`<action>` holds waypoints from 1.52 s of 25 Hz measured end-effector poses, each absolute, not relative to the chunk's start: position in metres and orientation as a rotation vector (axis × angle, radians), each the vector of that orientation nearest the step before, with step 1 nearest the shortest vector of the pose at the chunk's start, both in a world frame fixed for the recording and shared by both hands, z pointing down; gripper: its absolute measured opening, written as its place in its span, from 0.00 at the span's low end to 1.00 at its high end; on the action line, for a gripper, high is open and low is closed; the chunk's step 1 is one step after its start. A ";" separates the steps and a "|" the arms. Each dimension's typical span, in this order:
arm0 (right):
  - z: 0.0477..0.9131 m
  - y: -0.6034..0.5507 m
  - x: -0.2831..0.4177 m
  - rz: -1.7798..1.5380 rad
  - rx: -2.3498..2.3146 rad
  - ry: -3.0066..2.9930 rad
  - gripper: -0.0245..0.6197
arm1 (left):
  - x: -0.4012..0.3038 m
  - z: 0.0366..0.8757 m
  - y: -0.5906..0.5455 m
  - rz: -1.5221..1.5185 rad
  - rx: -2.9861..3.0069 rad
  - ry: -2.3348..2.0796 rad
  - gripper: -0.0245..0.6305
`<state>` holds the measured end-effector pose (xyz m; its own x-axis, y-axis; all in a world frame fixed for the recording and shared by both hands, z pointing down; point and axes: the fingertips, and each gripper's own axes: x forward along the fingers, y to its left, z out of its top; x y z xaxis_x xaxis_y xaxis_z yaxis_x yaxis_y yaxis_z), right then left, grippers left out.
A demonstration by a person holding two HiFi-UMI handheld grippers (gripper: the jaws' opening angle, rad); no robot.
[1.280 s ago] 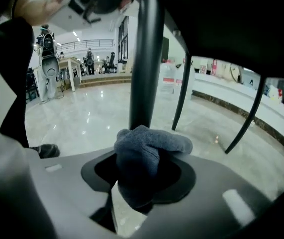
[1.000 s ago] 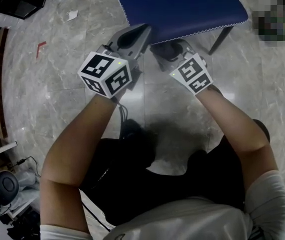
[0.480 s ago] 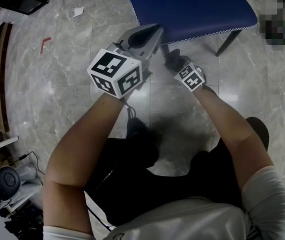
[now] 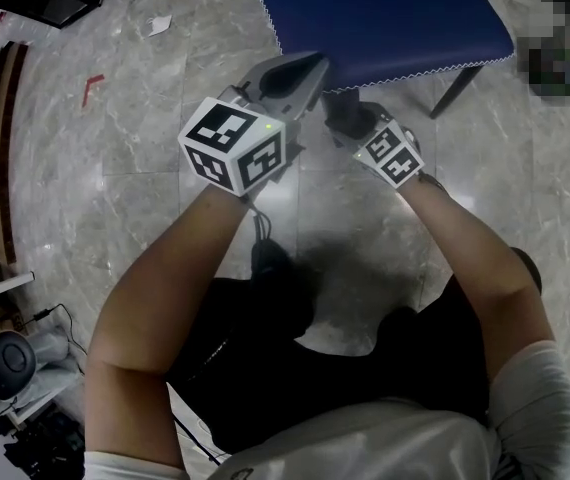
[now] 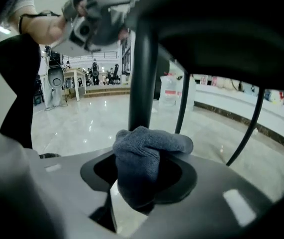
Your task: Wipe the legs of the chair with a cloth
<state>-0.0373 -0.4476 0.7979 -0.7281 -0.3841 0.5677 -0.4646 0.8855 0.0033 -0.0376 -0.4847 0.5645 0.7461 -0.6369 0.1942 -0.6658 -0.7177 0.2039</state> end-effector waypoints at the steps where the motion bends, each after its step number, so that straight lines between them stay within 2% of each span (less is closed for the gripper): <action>1: 0.772 -0.450 -0.039 0.141 0.627 -2.516 0.31 | -0.038 0.564 -0.485 0.157 2.686 -1.025 0.05; 5: 0.692 -0.460 -0.043 0.050 0.699 -2.651 0.31 | -0.040 0.563 -0.487 0.133 2.675 -1.053 0.05; 8: 0.683 -0.461 -0.040 0.053 0.713 -2.701 0.30 | -0.036 0.564 -0.487 0.140 2.681 -1.063 0.05; 11: 0.718 -0.459 -0.036 0.091 0.709 -2.676 0.30 | -0.034 0.563 -0.487 0.145 2.698 -1.044 0.05; 17: 0.844 -0.444 -0.028 0.284 0.617 -2.468 0.30 | -0.029 0.565 -0.485 0.190 2.743 -0.997 0.05; 25: 0.912 -0.436 -0.030 0.322 0.565 -2.265 0.30 | -0.033 0.566 -0.480 0.214 2.788 -0.932 0.05; 29: 0.873 -0.440 -0.033 0.303 0.586 -2.345 0.31 | -0.032 0.565 -0.481 0.213 2.785 -0.928 0.05; 35: 0.724 -0.457 -0.041 0.146 0.711 -2.632 0.31 | -0.034 0.564 -0.484 0.202 2.760 -0.896 0.05; 38: 0.683 -0.464 -0.039 0.135 0.750 -2.725 0.30 | -0.032 0.561 -0.488 0.166 2.725 -0.915 0.05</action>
